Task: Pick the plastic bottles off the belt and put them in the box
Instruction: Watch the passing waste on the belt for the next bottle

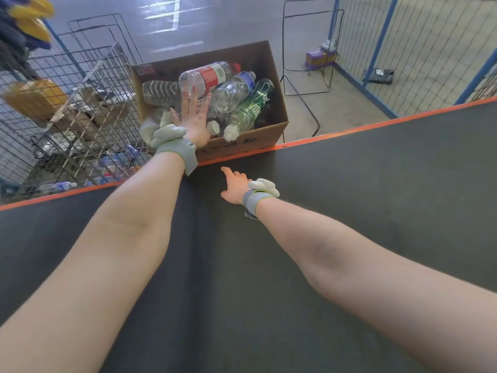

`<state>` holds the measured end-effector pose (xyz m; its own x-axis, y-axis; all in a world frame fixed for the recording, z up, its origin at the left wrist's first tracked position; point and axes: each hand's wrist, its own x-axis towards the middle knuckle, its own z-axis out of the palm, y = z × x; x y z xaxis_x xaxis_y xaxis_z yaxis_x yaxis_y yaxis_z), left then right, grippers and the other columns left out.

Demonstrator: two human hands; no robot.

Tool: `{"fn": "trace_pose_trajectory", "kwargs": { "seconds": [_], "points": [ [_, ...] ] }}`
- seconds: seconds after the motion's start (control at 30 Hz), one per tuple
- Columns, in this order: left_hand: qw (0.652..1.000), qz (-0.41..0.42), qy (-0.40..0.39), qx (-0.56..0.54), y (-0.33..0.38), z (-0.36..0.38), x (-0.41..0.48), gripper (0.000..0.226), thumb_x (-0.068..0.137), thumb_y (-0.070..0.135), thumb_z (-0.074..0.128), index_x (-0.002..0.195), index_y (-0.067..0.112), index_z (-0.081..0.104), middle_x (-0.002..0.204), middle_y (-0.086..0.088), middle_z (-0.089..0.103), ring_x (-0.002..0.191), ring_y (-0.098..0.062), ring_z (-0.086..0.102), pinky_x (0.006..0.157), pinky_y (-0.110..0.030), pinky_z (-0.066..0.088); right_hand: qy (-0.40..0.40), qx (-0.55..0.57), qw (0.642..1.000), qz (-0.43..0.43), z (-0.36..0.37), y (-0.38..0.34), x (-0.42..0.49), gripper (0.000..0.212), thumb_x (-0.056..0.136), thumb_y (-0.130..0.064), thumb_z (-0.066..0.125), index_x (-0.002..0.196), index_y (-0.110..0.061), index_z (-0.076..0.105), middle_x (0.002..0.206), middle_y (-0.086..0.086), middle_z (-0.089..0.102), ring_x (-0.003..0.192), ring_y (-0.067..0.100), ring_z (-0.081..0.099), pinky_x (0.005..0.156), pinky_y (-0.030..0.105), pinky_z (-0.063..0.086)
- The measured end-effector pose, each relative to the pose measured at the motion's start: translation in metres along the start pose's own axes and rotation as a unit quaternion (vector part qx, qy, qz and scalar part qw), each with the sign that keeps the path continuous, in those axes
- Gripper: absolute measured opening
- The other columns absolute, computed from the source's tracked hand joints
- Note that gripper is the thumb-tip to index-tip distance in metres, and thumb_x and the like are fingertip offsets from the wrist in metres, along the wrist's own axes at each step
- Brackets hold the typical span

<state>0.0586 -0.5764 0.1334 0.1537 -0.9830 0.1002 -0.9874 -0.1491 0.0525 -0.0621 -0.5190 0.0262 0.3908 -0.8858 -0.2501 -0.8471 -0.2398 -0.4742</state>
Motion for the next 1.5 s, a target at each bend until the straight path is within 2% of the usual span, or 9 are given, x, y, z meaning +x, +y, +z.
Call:
{"fn": "trace_pose_trajectory", "kwargs": {
  "seconds": [0.6,0.7,0.8,0.97,1.07,1.13,1.23,1.37,1.5],
  "points": [
    [0.951,-0.143,-0.272,-0.025,-0.032,0.08,-0.348,0.08,0.095,0.021,0.05,0.153,0.03,-0.003,0.159,-0.001,-0.019,0.147,-0.023,-0.017,0.115,-0.058,0.003,-0.113,-0.035,0.992,0.048,0.084,0.005,-0.202,0.074,0.093,-0.029,0.051,0.154,-0.025,0.009,0.151,0.012,0.03,0.135,0.034,0.035,0.11,0.042,0.031],
    [0.939,-0.138,-0.315,0.032,-0.05,0.086,-0.414,0.078,0.094,0.031,0.05,0.153,0.032,-0.002,0.159,-0.001,-0.021,0.146,-0.023,-0.019,0.112,-0.063,0.002,-0.193,-0.043,0.978,0.072,0.111,0.011,-0.249,0.091,0.088,-0.046,0.06,0.154,-0.033,-0.001,0.161,0.006,0.006,0.142,0.033,0.027,0.11,0.044,0.034],
    [0.926,-0.152,-0.342,0.053,-0.073,0.09,-0.465,0.081,0.093,0.046,0.051,0.152,0.033,-0.003,0.158,0.0,-0.022,0.146,-0.024,-0.021,0.11,-0.067,0.003,-0.25,-0.097,0.957,0.107,0.137,0.022,-0.291,0.122,0.064,-0.075,0.068,0.151,-0.041,-0.011,0.161,0.003,-0.013,0.146,0.028,0.019,0.106,0.04,0.036],
    [0.902,-0.226,-0.368,0.028,-0.105,0.105,-0.55,0.087,0.089,0.054,0.053,0.152,0.035,-0.004,0.158,0.002,-0.023,0.146,-0.025,-0.022,0.112,-0.066,0.008,-0.295,-0.153,0.942,0.05,0.203,0.032,-0.362,0.14,0.044,-0.084,0.069,0.148,-0.045,-0.016,0.159,0.002,-0.025,0.149,0.033,-0.008,0.111,0.055,0.03],
    [0.889,-0.244,-0.387,0.011,-0.106,0.117,-0.583,0.087,0.09,0.051,0.053,0.153,0.033,-0.004,0.158,-0.001,-0.023,0.146,-0.029,-0.02,0.116,-0.058,0.012,-0.259,-0.166,0.95,0.059,0.226,0.05,-0.388,0.133,0.059,-0.066,0.077,0.15,-0.038,-0.016,0.156,0.003,-0.032,0.146,0.032,-0.023,0.108,0.07,0.017],
    [0.879,-0.243,-0.411,-0.005,-0.102,0.123,-0.604,0.081,0.093,0.046,0.051,0.153,0.03,-0.001,0.159,-0.003,-0.019,0.147,-0.03,-0.014,0.118,-0.052,0.011,-0.235,-0.149,0.955,0.105,0.225,0.06,-0.394,0.126,0.069,-0.047,0.079,0.152,-0.033,-0.014,0.157,0.005,-0.03,0.147,0.033,-0.019,0.112,0.063,0.02],
    [0.894,-0.229,-0.384,-0.026,-0.097,0.129,-0.626,0.068,0.096,0.038,0.05,0.153,0.026,0.014,0.161,-0.004,-0.008,0.148,-0.027,-0.008,0.119,-0.047,0.013,-0.219,-0.105,0.959,0.144,0.212,0.068,-0.386,0.098,0.081,-0.031,0.062,0.153,-0.037,-0.005,0.161,0.001,-0.015,0.149,0.03,0.002,0.113,0.045,0.026],
    [0.928,-0.215,-0.304,-0.005,-0.106,0.12,-0.632,0.064,0.095,0.035,0.051,0.15,0.026,0.021,0.161,-0.003,-0.002,0.148,-0.023,-0.006,0.119,-0.049,0.01,-0.219,-0.083,0.964,0.124,0.203,0.05,-0.384,0.091,0.083,-0.036,0.057,0.152,-0.04,-0.003,0.162,-0.005,-0.004,0.146,0.026,0.017,0.11,0.041,0.034],
    [0.921,-0.27,-0.282,0.013,-0.134,0.107,-0.646,0.073,0.092,0.034,0.056,0.151,0.032,0.012,0.16,-0.001,-0.007,0.148,-0.024,-0.009,0.114,-0.059,0.013,-0.244,-0.109,0.962,0.047,0.218,0.019,-0.403,0.092,0.088,-0.043,0.061,0.154,-0.033,-0.002,0.163,0.004,-0.003,0.147,0.03,0.015,0.118,0.043,0.021]
  ]
}}
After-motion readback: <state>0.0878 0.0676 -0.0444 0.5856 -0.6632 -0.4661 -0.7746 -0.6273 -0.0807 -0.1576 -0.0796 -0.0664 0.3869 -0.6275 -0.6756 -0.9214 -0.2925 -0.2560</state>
